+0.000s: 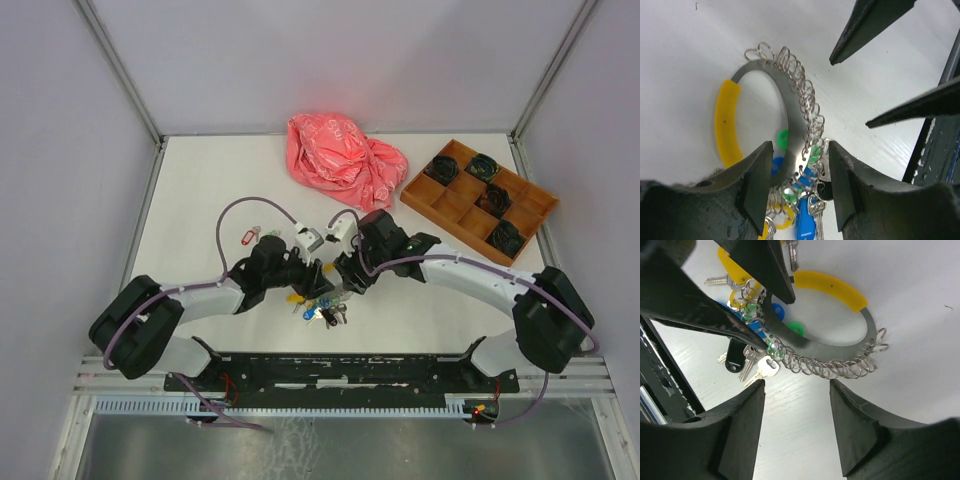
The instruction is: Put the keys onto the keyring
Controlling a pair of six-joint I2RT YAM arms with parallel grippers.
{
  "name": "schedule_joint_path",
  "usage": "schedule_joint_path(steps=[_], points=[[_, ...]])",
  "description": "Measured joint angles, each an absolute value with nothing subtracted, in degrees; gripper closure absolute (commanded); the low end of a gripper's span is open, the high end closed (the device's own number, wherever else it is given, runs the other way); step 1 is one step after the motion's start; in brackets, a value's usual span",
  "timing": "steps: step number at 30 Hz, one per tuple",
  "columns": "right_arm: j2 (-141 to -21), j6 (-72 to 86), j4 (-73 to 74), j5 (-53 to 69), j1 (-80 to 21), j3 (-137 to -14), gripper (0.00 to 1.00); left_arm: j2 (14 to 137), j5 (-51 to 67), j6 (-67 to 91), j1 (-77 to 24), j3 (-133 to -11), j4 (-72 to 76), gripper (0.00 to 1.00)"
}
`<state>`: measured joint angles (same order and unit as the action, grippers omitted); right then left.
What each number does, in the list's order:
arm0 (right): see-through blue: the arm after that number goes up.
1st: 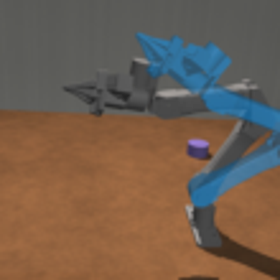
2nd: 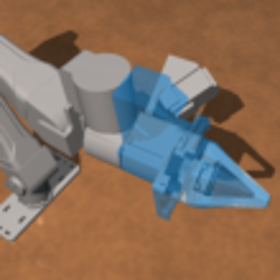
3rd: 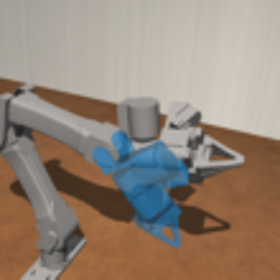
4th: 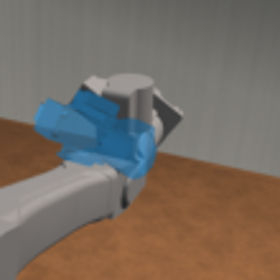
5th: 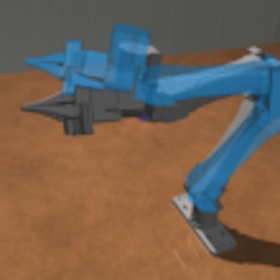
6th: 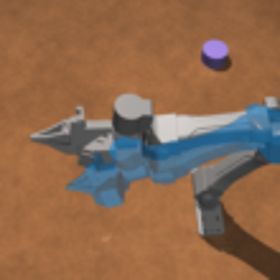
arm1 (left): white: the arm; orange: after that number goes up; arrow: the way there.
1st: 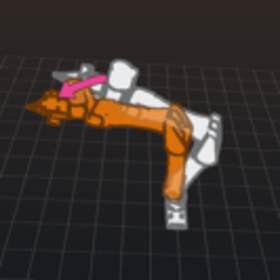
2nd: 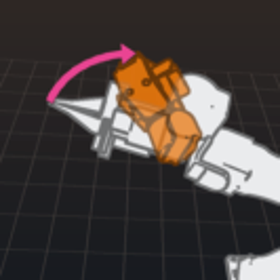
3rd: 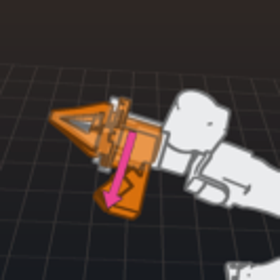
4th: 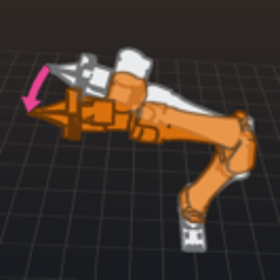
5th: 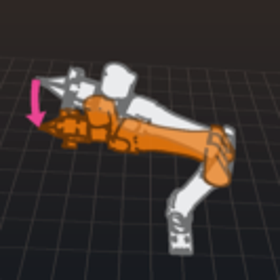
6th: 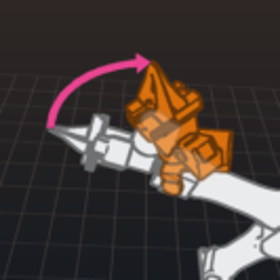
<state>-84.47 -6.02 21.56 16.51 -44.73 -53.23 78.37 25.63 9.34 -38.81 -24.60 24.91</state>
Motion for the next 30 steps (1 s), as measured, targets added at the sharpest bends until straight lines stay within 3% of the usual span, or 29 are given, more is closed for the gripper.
schedule_joint_path(steps=[4, 15, 20, 30], points=[[-80.3, -0.8, 20.9, 15.7, -44.1, -51.8, 0.37, 82.0, 26.7, 8.8, -38.8, -29.7, 22.2, 0.51], [-78.3, 24.5, 5.4, 16.7, -44.2, -37.1, 0.56, 85.9, 26.9, 9.5, -38.8, -33.4, 14.5, 0.69], [-81.5, 32.0, -3.3, 16.6, -44.9, -34.7, 0.66, 86.9, 26.0, 10.9, -38.8, -33.4, 13.4, 0.71], [-83.9, 37.5, -8.2, 13.7, -45.4, -33.5, 0.68, 89.8, 25.6, 13.0, -38.8, -33.4, 13.6, 0.75]])
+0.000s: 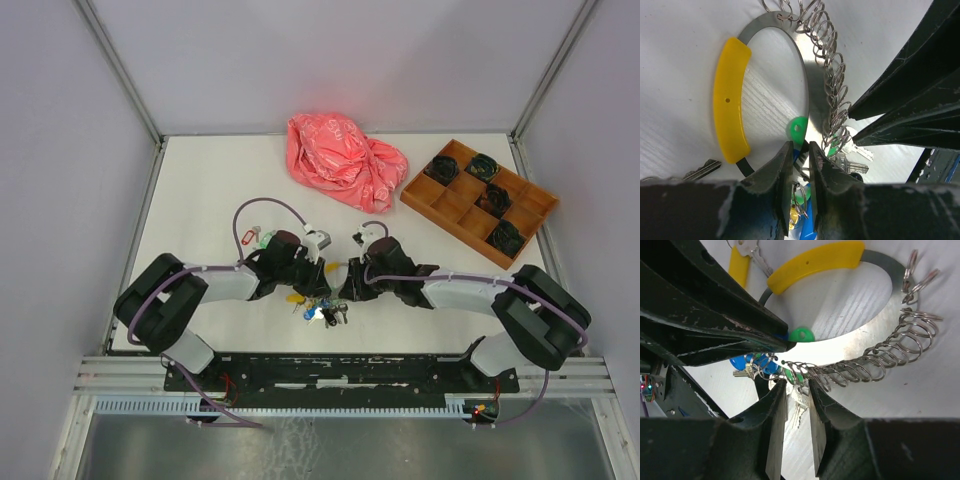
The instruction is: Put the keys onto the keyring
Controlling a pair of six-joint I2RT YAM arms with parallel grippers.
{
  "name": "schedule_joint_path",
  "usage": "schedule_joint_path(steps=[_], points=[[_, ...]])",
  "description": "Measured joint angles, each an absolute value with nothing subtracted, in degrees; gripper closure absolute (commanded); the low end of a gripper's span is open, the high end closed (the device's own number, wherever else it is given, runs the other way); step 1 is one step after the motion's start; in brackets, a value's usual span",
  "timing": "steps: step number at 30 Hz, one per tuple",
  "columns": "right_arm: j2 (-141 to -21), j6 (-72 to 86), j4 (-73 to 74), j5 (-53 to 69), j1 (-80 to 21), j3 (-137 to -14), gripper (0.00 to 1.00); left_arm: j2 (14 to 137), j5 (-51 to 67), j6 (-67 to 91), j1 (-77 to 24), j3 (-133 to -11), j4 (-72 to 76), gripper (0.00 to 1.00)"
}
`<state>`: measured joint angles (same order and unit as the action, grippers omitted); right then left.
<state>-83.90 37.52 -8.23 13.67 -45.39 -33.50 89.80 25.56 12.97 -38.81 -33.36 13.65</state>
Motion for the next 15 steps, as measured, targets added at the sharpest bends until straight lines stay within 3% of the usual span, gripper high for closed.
schedule_joint_path(steps=[15], points=[[-87.4, 38.7, -8.5, 11.4, -45.4, -33.5, 0.67, 91.2, 25.7, 16.3, -38.8, -33.2, 15.4, 0.78]])
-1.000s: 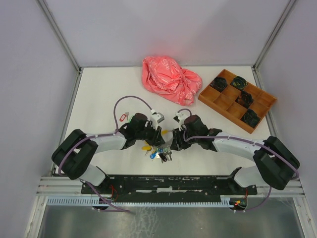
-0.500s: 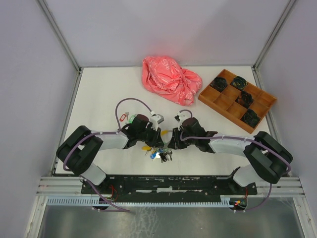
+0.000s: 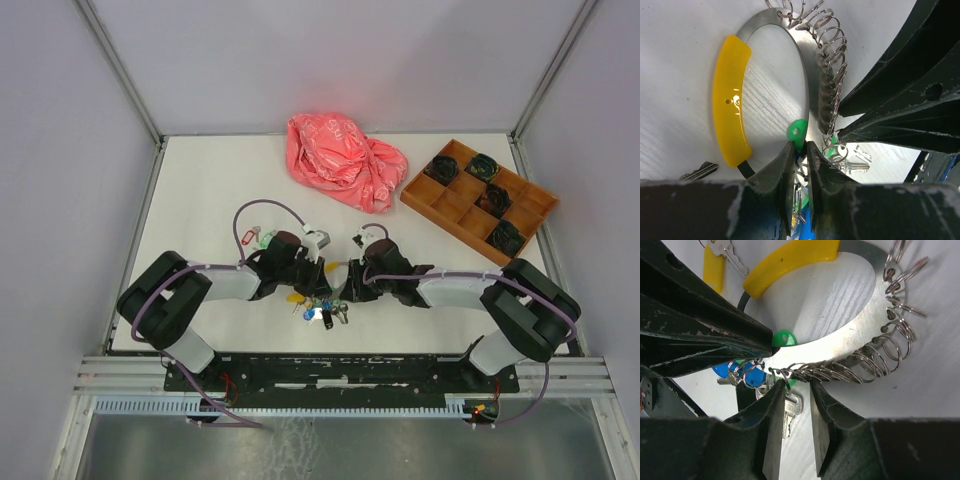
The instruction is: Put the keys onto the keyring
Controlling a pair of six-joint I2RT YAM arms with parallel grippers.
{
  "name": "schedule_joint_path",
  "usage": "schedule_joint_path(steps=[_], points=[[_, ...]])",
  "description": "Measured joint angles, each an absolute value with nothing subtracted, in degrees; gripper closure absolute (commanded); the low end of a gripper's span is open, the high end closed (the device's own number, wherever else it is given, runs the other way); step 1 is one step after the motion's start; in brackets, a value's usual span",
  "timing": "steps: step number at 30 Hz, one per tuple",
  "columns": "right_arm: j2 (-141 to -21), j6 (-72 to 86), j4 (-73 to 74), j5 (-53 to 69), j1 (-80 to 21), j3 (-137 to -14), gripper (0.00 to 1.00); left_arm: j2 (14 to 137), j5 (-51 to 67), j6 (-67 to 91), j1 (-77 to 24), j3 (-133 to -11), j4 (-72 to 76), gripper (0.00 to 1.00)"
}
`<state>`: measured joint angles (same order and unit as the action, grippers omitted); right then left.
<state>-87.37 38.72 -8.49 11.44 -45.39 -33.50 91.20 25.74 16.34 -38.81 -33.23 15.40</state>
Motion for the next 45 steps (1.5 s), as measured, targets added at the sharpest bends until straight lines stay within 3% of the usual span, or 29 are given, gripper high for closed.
schedule_joint_path(steps=[9, 12, 21, 34, 40, 45], points=[[-88.2, 37.1, -12.6, 12.8, -45.4, -32.6, 0.84, 91.2, 25.8, 17.8, -38.7, -32.1, 17.7, 0.79], [-87.6, 35.7, -13.1, 13.3, -45.2, -32.2, 0.85, 91.2, 25.9, 18.6, -38.7, -31.7, 18.4, 0.79], [-85.4, 31.4, -13.0, 15.1, -44.5, -32.0, 0.83, 91.4, 26.0, 20.7, -38.7, -31.0, 20.2, 0.8], [-85.4, 27.1, -11.6, 13.8, -44.4, -32.2, 0.64, 92.3, 27.0, 22.7, -38.7, -30.1, 23.1, 0.81], [-85.7, 25.6, -11.3, 13.3, -44.4, -32.7, 0.64, 92.6, 27.2, 23.2, -38.7, -30.0, 23.7, 0.81], [-87.2, 25.4, -12.8, 14.4, -44.2, -32.7, 0.69, 92.9, 27.4, 24.1, -38.7, -30.0, 24.3, 0.81]])
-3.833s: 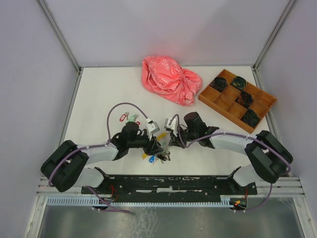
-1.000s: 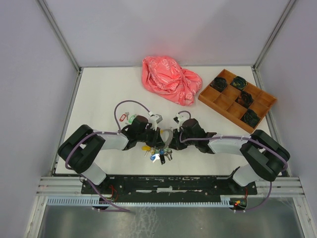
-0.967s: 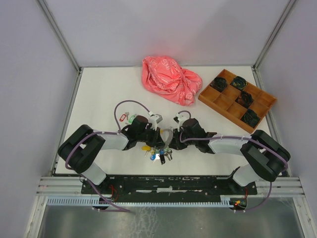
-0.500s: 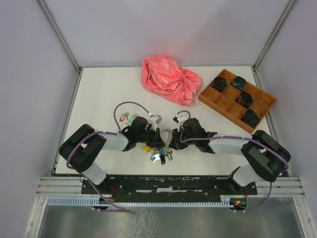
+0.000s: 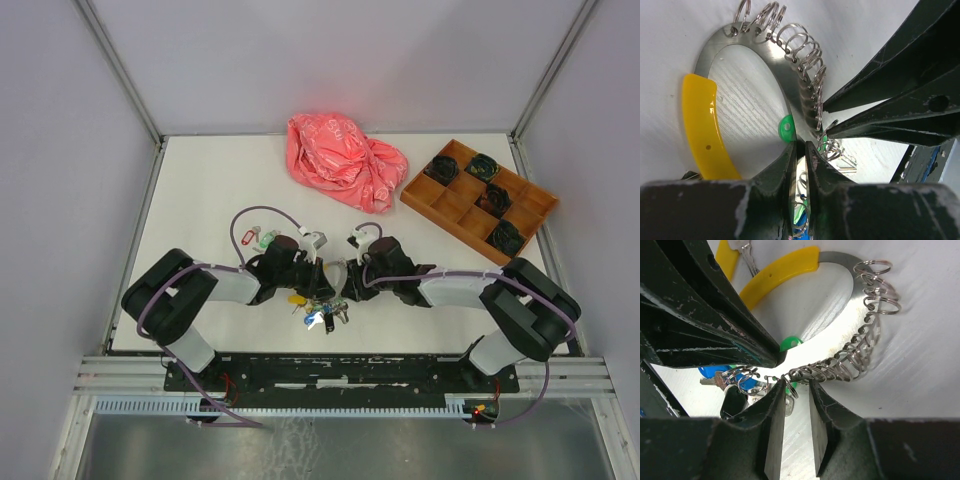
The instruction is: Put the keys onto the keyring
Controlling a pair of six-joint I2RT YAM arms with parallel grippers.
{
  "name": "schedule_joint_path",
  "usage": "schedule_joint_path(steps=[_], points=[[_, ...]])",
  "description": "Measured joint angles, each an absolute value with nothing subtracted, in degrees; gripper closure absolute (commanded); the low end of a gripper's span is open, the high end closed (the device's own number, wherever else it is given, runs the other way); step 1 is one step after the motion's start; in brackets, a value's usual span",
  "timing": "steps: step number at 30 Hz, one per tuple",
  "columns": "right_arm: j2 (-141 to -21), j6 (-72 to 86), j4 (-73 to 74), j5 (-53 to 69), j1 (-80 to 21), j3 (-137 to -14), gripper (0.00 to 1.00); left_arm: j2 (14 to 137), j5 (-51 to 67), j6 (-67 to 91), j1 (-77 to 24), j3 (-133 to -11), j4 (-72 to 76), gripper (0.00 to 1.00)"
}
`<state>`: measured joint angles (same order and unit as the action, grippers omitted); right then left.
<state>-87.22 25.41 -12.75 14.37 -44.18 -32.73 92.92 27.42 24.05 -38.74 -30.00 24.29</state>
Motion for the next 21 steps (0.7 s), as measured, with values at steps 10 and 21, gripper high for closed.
schedule_joint_path(steps=[10, 21], points=[[-88.2, 25.0, -13.3, 17.3, -44.1, -32.8, 0.93, 93.2, 27.6, 24.6, -38.7, -30.0, 24.8, 0.82], [-85.5, 16.3, -6.1, 18.2, -44.1, -36.1, 0.99, 89.4, 27.6, 24.9, -37.5, -25.2, 29.6, 0.73]])
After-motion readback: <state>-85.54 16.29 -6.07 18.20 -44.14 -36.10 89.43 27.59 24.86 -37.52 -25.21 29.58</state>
